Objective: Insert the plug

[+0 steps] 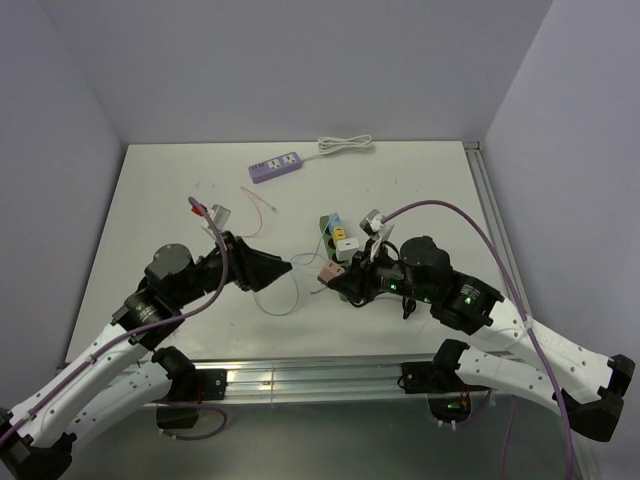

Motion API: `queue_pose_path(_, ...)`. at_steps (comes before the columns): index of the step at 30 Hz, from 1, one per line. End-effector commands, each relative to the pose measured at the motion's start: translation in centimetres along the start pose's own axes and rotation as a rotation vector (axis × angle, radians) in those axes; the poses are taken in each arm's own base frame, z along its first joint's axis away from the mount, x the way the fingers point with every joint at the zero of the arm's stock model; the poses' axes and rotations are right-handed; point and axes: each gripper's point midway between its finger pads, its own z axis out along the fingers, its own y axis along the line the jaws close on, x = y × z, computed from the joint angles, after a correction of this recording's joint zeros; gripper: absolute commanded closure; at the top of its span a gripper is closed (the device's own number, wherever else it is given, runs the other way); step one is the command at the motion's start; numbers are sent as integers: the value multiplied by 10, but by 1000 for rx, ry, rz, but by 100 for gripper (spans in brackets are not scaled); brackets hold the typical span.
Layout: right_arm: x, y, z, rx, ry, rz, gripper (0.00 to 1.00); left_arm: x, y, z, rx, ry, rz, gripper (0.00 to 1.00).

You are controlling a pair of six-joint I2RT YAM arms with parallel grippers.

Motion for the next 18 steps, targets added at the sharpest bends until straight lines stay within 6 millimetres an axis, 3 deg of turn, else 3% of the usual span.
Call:
queue_pose_path(1,-30,17,-8,-40,-61,30,100,-5,-24,-4,166,-57,127,39)
queue_pose_path(10,-42,60,-14,-259,-64,74,100,12,-55,-15,427,-37,182,42)
queue_pose_path(18,-43,72,-13,-332,-65,88,100,19,-69,-15,526,16,176,43)
